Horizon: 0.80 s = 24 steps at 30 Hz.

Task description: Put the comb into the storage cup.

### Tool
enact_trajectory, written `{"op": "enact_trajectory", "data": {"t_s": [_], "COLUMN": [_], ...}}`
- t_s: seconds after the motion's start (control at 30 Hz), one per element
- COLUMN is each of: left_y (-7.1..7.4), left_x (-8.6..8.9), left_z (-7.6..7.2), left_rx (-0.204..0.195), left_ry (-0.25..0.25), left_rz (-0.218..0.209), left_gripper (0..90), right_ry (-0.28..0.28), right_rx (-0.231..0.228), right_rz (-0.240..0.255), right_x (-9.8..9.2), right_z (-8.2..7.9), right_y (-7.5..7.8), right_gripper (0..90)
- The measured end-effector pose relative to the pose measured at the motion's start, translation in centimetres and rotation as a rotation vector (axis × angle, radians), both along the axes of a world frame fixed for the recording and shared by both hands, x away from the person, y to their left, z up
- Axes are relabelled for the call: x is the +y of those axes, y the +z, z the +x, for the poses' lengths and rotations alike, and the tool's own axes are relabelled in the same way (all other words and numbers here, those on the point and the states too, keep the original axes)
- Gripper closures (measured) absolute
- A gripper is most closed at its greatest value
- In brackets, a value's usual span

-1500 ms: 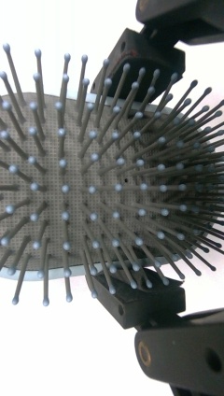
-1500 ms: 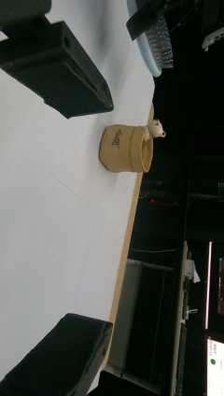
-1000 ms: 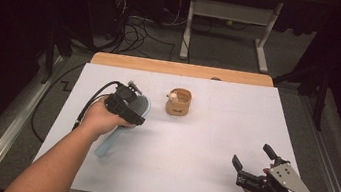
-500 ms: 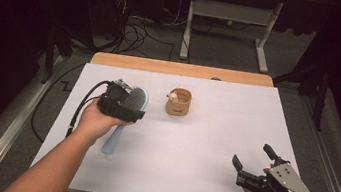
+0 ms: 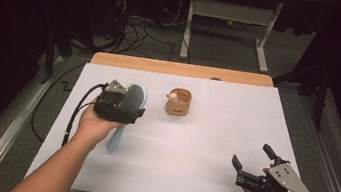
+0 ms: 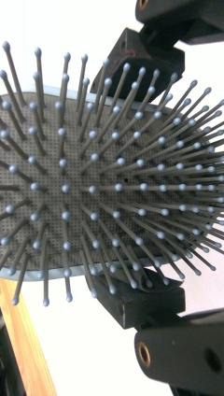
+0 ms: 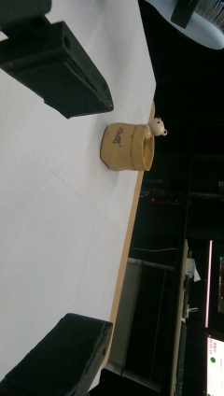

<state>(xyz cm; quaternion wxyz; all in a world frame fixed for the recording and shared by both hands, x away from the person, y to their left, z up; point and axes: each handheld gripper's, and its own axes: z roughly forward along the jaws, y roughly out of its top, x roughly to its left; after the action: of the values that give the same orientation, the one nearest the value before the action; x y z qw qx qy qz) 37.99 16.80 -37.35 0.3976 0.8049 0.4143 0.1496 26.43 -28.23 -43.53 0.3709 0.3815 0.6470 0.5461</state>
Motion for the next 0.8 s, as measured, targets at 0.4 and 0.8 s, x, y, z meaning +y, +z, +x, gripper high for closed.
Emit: {"op": "enact_trajectory", "data": {"t_s": [0.4,0.8], "left_y": [0.2,0.4], "left_x": [0.7,1.4], "left_z": [-0.7,-1.8], "left_rx": [-0.085,-0.188], "left_ry": [0.015,0.014], "left_rz": [-0.045,-0.121], "left_gripper": [20.6,20.6], "right_ry": [0.0,0.002], "right_rx": [-0.004,-0.004], "right_rz": [0.0,-0.001], "right_x": [0.0,0.0], "right_z": [0.0,0.0], "right_y": [0.0,0.0], "right_gripper": [0.1,0.1]}}
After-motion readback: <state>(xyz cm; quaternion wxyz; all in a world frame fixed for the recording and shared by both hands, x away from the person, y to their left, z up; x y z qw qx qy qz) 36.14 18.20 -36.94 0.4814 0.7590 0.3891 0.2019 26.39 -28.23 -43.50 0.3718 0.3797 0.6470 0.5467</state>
